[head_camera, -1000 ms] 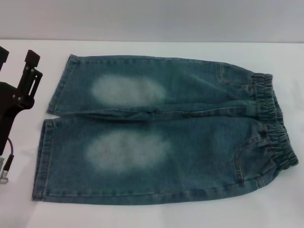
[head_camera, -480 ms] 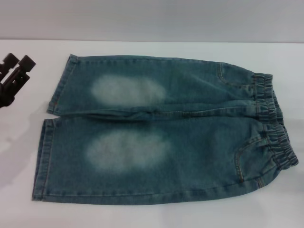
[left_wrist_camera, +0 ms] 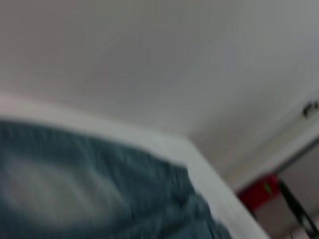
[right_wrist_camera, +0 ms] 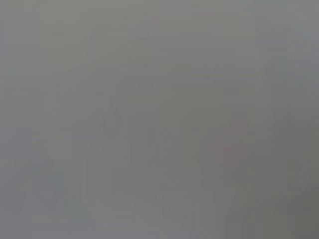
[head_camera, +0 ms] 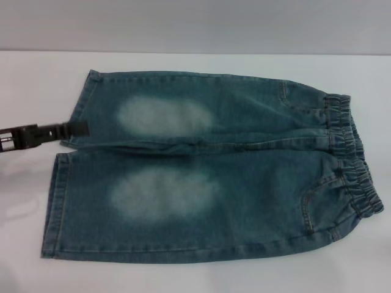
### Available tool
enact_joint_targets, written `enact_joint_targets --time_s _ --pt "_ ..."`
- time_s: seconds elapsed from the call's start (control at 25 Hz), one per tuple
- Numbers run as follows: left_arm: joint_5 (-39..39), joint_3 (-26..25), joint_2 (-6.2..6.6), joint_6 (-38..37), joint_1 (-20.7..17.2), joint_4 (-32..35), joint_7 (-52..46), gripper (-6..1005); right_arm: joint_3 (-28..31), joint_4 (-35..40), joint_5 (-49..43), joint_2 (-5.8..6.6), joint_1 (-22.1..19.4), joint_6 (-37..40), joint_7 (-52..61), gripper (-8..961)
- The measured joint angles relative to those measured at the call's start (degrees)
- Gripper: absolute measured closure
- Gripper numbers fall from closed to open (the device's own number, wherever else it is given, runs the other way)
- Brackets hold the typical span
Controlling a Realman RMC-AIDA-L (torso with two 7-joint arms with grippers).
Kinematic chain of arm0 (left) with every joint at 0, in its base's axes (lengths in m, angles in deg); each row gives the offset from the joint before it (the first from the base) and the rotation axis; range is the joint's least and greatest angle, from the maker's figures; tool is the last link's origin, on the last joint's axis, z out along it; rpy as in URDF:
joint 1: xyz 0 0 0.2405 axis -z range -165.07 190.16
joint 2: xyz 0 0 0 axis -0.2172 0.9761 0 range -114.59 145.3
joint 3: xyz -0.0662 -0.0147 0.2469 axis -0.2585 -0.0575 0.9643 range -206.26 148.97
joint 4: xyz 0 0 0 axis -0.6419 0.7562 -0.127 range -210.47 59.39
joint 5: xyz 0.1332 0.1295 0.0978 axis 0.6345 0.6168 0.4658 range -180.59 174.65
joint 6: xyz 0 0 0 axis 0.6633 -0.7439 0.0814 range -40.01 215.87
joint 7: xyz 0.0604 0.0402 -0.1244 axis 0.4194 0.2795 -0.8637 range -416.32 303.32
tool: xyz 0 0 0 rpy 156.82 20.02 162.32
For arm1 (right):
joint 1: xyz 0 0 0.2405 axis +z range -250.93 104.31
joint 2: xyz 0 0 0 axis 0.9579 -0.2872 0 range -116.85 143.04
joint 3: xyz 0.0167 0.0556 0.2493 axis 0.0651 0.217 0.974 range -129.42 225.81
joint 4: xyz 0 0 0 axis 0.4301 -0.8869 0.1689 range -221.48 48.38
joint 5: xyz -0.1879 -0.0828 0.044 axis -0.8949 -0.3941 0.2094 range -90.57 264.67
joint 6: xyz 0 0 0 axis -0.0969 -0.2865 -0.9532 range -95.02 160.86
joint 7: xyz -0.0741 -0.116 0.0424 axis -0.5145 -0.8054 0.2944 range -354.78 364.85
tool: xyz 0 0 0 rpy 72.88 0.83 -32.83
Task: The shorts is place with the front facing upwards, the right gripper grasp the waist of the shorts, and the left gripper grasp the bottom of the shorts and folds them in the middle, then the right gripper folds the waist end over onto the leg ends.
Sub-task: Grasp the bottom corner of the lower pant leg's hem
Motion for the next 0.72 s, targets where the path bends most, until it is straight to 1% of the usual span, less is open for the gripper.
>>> enact_joint_targets --time_s 0.08,0.2,0.36,0.52,0.72 --pt "0.00 4.16 -0.05 -1.80 0.23 3.24 -4.74 347 0.91 0.46 0.05 0.00 -0.25 -0.86 -0.05 405" --pt "0.06 10.77 0.29 -5.09 0.53 7.62 -12.66 348 1.83 1.44 0.07 0.00 -0.49 -2.53 -0.36 405" --pt "0.42 16.28 0.78 -6.71 0.21 11.21 -21.61 348 2.29 2.21 0.10 0.04 -0.51 -4.01 -0.46 405" --pt "0.61 20.02 1.13 -6.45 -1.21 12.01 -26.42 347 3.48 2.65 0.10 0.10 -0.16 -6.04 -0.54 404" --pt "1.66 20.90 1.14 -5.07 -2.52 11.69 -28.77 348 3.78 3.86 0.10 0.23 1.18 -8.55 -0.58 404"
